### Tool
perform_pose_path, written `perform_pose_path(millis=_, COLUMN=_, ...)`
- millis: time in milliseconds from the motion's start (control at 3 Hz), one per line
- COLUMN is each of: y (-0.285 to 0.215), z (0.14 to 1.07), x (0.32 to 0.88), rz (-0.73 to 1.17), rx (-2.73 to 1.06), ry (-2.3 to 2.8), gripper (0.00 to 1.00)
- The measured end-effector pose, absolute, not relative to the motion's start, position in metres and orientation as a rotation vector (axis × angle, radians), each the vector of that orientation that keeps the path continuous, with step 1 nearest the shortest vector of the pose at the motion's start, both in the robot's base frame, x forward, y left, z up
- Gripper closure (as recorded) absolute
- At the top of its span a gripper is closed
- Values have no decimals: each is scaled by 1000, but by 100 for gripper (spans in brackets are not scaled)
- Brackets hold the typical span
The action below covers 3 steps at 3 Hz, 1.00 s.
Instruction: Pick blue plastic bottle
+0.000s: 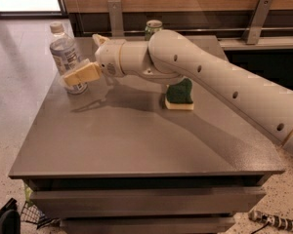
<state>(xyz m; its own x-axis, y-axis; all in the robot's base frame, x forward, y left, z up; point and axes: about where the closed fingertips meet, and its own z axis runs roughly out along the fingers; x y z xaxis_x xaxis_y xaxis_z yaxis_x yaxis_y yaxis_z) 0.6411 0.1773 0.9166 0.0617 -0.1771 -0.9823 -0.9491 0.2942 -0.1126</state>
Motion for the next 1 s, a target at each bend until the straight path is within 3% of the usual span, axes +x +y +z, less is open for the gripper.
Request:
perform_pose_path(millis=333, y=196, z=915, x=638, rz=868, rx=-1147, ry=1374, gripper=0)
perform_pose_path(millis=667, y=213, z=909, x=638, rz=897, rx=-1159, ry=1354, gripper=13)
perform_pose_path(millis=1000, y=227, z=907, x=640, rz=918, rx=-1170, ry=1333, gripper=36)
